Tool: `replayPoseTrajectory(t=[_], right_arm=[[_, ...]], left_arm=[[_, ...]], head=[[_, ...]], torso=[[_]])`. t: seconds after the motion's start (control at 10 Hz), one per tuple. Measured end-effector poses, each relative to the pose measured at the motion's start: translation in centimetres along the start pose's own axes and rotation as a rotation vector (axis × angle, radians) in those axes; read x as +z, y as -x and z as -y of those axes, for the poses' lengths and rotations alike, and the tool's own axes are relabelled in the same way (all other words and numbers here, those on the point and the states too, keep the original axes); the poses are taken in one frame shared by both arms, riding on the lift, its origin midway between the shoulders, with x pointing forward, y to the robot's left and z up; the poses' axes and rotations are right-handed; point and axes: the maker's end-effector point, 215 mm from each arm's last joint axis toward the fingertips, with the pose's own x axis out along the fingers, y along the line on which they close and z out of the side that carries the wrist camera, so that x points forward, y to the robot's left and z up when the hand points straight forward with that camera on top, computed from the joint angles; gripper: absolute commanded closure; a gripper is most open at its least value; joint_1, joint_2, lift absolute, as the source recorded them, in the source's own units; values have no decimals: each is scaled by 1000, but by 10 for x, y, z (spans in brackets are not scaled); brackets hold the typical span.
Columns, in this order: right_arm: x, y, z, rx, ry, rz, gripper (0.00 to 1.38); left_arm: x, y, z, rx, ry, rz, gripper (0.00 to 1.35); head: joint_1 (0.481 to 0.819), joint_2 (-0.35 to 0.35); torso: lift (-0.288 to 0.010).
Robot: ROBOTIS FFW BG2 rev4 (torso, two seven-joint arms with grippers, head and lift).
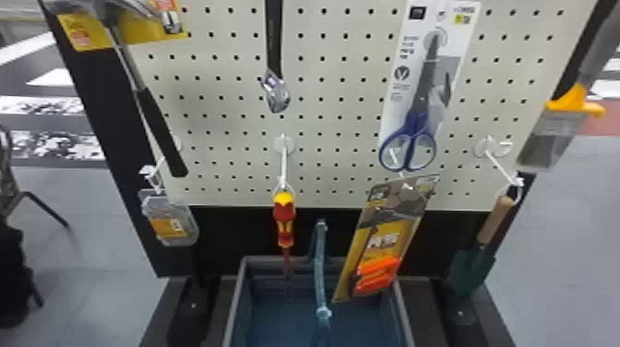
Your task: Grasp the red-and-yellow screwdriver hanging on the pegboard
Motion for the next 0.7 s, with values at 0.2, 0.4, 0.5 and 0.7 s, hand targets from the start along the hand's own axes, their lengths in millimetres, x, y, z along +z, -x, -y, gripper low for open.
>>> replayPoseTrajectory(t=[0.2,0.4,0.5,0.7], right_arm=[[-1,0,0,0,0,-1,326],[-1,0,0,0,0,-1,326],[-1,0,0,0,0,-1,326],[-1,0,0,0,0,-2,326]], left_arm=[[0,0,0,0,0,0,450],[0,0,0,1,0,0,450],[-1,0,0,1,0,-1,450],[-1,0,0,1,0,-2,450]], head=[[549,0],[549,0],[549,0],[549,0]], torso=[[-100],[-100],[-100],[-100]])
